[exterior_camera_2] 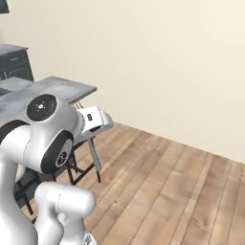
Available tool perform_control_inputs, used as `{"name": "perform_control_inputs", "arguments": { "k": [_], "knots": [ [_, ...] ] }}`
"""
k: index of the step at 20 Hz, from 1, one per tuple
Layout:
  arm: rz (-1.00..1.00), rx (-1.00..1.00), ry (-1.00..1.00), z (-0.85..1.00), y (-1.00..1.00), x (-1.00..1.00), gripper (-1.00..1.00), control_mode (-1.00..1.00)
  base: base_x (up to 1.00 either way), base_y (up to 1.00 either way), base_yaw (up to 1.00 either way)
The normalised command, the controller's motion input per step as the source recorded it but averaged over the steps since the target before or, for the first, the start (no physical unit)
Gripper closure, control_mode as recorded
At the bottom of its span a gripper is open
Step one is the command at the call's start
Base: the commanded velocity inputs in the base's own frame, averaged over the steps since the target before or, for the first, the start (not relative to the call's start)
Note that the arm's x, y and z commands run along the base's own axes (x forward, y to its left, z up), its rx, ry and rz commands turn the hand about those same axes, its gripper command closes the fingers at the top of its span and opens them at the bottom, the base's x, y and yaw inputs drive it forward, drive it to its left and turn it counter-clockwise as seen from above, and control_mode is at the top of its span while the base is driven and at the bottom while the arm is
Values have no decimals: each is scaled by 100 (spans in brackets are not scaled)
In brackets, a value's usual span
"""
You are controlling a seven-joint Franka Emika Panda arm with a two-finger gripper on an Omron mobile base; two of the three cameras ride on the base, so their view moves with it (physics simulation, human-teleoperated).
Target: Take the fork and place it on the left side of the plate. Then take the spoon and place it on the right side of the plate. Make sure they're directly next to the plate.
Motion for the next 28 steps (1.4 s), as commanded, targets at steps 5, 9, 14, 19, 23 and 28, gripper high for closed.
{"name": "perform_control_inputs", "arguments": {
  "k": [5,9,14,19,23,28],
  "knots": [
    [0,0,0,0,0,0,100,100,63,-51,48],
    [0,0,0,0,0,0,100,100,63,-36,45],
    [0,0,0,0,0,0,100,100,48,-32,43],
    [0,0,0,0,0,0,100,100,23,-34,42],
    [0,0,0,0,0,0,100,100,24,-28,40],
    [0,0,0,0,0,0,100,100,41,-32,39]
  ]
}}
